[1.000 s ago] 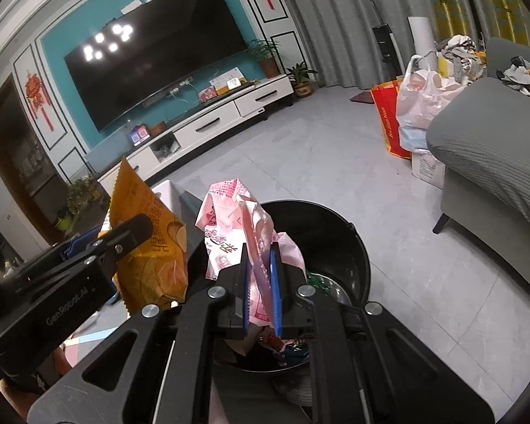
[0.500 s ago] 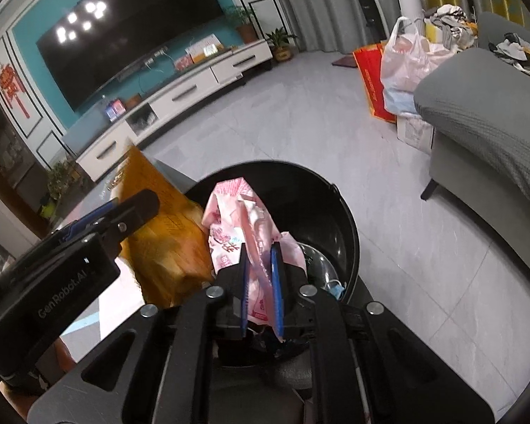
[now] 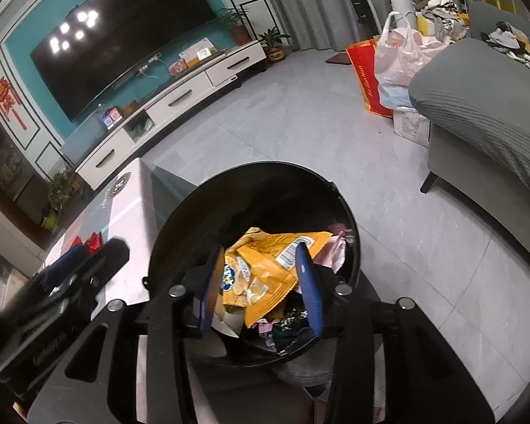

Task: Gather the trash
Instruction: 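Carry the chip bag and pink bag over the black bin and open both tools, then move both tools back over the table toward the remaining trash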

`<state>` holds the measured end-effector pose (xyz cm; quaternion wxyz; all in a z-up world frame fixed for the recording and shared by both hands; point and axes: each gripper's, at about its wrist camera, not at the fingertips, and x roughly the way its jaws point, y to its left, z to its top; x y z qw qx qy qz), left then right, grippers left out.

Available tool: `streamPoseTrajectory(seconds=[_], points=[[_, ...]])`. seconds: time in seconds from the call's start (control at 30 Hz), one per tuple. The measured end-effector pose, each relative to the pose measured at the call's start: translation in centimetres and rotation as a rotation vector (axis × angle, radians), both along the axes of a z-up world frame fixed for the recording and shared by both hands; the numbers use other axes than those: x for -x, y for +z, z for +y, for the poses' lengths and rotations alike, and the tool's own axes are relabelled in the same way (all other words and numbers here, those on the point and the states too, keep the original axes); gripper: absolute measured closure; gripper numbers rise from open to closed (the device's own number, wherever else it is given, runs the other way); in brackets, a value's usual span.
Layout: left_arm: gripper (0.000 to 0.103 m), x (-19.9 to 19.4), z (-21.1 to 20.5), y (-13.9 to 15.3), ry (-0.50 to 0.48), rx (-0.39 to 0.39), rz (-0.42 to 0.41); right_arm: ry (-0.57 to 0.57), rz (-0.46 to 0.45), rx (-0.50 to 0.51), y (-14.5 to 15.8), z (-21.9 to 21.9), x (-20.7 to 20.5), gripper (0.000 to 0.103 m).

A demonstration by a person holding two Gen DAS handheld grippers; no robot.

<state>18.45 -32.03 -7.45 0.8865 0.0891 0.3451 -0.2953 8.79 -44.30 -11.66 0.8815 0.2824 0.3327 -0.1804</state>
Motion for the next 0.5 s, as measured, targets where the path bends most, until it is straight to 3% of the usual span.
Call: streamPoseTrajectory(seconds=[0.07, 0.17, 0.5], points=[[0.014, 0.5, 1.2, 0.2, 0.014, 0.008, 0.001, 0.017, -0.005, 0.012, 0.4, 0.7, 0.0, 0.052], [0.005, 1.2, 3.5, 0.4, 0.055, 0.007, 0.019, 0.037, 0.006, 0.043, 0.9, 1.8, 0.0, 0.040], [0.003, 2.4, 13.0, 1.4, 0.200, 0.004, 0.068, 0.109, 0.001, 0.110, 2.7, 6.7, 0.0, 0.015]])
